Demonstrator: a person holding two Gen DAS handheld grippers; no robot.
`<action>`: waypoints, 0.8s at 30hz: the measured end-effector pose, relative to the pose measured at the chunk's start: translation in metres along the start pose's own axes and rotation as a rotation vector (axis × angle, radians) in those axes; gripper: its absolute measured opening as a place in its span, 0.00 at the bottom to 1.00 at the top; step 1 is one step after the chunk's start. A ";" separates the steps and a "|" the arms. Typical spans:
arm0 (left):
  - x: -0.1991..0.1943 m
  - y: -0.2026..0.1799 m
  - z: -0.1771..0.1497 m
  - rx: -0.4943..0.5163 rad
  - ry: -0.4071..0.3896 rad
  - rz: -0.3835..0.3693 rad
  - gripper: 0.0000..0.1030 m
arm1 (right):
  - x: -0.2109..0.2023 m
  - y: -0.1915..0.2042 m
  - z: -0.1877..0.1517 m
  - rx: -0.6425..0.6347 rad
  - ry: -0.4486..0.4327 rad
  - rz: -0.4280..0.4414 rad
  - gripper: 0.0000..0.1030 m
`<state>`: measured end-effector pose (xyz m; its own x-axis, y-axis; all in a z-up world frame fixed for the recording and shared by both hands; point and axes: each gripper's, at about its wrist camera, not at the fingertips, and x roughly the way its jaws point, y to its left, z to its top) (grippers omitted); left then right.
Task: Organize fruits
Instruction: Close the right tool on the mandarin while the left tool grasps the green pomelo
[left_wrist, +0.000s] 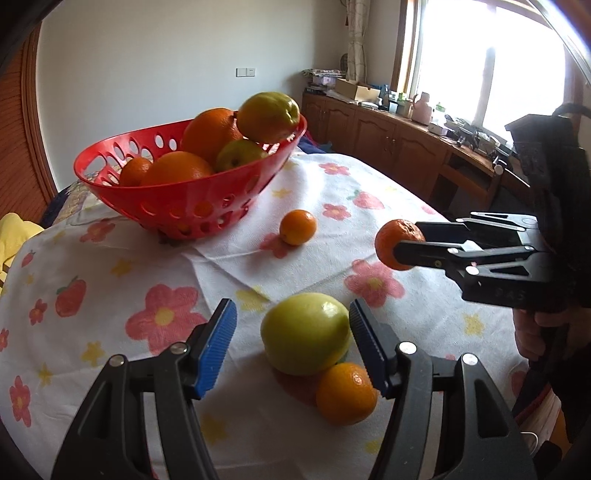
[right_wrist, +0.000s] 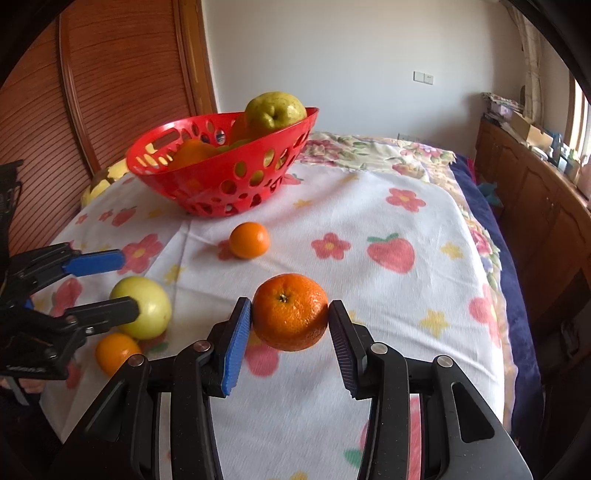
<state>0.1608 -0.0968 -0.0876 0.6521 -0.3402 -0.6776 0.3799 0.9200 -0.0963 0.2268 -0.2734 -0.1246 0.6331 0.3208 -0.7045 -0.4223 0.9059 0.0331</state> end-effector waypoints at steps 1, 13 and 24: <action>0.001 0.000 0.000 0.003 0.000 0.000 0.64 | -0.002 0.001 -0.003 0.003 -0.002 0.004 0.42; 0.004 -0.007 -0.002 0.008 0.030 0.006 0.64 | -0.008 0.015 -0.026 0.019 -0.001 0.009 0.42; 0.007 -0.009 -0.001 0.019 0.041 0.018 0.64 | -0.009 0.015 -0.032 0.033 -0.018 0.003 0.44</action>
<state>0.1612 -0.1075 -0.0924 0.6317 -0.3155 -0.7081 0.3811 0.9218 -0.0707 0.1940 -0.2716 -0.1401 0.6436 0.3287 -0.6912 -0.4031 0.9132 0.0589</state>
